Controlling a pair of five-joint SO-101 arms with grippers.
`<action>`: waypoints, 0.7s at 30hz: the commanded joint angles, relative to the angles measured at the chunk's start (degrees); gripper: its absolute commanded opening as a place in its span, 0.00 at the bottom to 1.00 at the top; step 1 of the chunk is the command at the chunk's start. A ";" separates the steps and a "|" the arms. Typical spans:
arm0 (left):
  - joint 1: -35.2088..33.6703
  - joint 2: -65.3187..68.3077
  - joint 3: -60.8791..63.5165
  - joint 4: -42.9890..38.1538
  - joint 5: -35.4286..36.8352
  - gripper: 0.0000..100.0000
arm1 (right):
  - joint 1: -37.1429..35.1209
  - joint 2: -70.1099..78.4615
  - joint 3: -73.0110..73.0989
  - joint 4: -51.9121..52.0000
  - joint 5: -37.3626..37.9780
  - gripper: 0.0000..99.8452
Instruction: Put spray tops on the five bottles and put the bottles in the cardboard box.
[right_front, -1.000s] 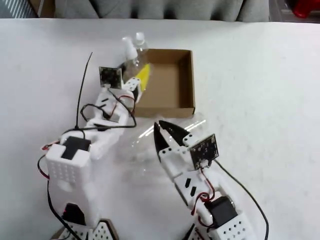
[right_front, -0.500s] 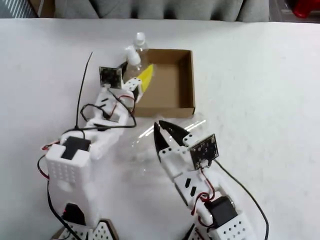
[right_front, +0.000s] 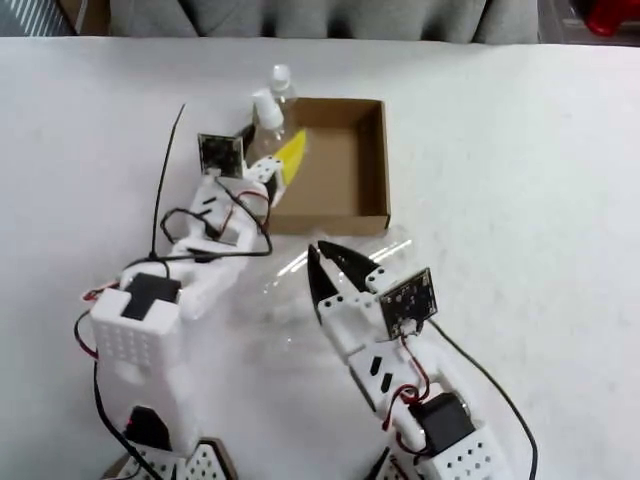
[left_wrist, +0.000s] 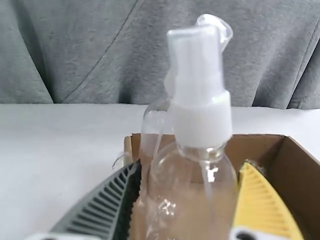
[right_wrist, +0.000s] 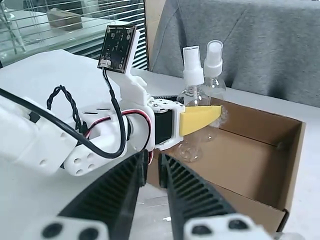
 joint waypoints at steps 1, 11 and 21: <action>-0.48 -7.34 2.64 -1.49 -0.09 0.29 | 0.40 -0.57 -3.25 0.04 0.53 0.01; -0.75 -10.07 4.84 -1.67 -0.09 0.29 | 0.31 -0.57 -3.25 -0.04 0.53 0.01; -0.31 -19.30 11.96 -1.49 -0.09 0.29 | 0.31 -0.57 -3.34 -0.22 0.53 0.01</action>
